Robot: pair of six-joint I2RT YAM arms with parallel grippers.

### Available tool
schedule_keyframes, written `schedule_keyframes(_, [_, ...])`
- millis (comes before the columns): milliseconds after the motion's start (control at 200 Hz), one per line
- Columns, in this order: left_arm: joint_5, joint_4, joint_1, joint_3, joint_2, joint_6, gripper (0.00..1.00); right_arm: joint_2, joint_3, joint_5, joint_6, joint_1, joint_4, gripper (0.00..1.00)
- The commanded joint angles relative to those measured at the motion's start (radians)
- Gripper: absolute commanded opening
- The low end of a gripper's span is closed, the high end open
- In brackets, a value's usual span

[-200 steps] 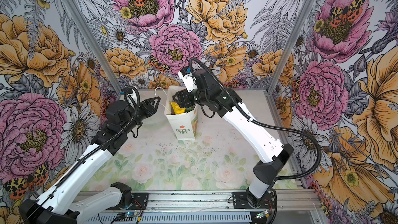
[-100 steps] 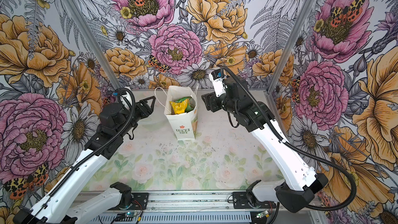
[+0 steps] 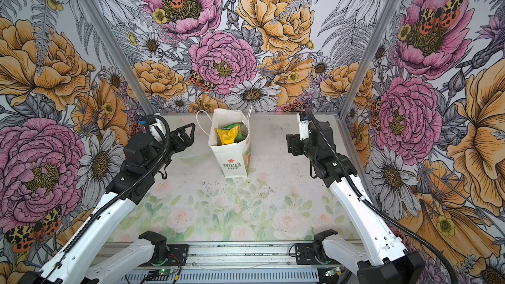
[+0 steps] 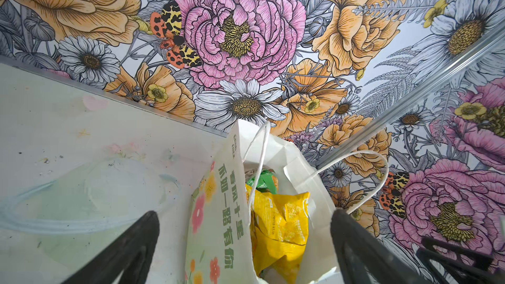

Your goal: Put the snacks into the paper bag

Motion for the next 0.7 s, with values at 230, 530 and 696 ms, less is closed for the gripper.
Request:
schedule_keyframes(230, [-0.087, 0.082, 0.021, -0.072, -0.023, 0.079, 0.99, -0.020, -0.272, 0.072, -0.031, -0.114, 0.345, 0.76])
schedule_keyframes(530, [-0.161, 0.113, 0.028, -0.124, -0.049, 0.147, 0.99, 0.054, -0.498, 0.036, -0.012, -0.228, 0.716, 0.77])
schedule_keyframes(696, [-0.217, 0.170, 0.037, -0.172, -0.065, 0.224, 0.99, 0.144, -0.561, 0.044, -0.037, -0.263, 0.864, 0.78])
